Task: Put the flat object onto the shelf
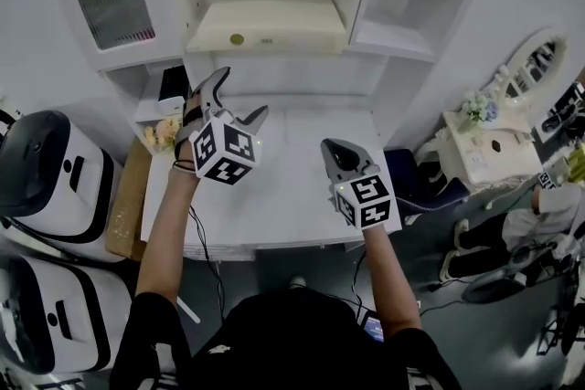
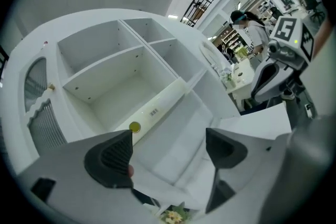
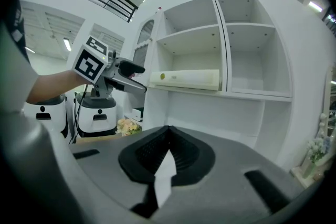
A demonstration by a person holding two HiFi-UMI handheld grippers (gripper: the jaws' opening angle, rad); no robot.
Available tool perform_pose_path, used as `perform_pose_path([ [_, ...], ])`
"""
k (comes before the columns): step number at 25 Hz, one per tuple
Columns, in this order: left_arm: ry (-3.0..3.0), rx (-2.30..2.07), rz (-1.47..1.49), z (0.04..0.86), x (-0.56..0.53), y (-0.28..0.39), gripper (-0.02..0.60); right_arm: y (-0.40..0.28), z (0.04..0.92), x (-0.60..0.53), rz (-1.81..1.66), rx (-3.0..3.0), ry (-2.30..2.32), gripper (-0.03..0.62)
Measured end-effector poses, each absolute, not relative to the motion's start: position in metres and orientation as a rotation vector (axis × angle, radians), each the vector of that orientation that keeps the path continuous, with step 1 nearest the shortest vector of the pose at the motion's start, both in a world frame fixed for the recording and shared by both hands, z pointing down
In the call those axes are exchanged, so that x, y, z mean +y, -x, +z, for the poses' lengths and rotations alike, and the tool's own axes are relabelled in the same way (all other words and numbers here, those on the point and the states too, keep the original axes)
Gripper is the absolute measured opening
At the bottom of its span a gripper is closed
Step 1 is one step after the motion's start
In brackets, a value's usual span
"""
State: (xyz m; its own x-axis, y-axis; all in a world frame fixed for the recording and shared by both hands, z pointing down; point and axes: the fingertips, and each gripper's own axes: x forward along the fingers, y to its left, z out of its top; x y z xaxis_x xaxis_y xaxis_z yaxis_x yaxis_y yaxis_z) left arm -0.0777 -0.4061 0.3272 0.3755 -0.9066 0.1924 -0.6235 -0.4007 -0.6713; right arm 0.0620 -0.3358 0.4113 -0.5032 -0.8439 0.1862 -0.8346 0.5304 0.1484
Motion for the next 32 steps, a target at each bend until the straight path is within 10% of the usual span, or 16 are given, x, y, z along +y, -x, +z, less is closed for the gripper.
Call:
perform_pose_path([
  [23,2.341,1.565,-0.395,0.369,-0.305,0.127,0.046,-0.007,0.396,-0.286,-0.109,-2.547,-1.421,-0.012],
  [32,2.456,1.599,-0.206,0.378,-0.277,0.146,0.014,0.017,0.397,-0.270,-0.131,-2.545,-1.435,-0.012],
])
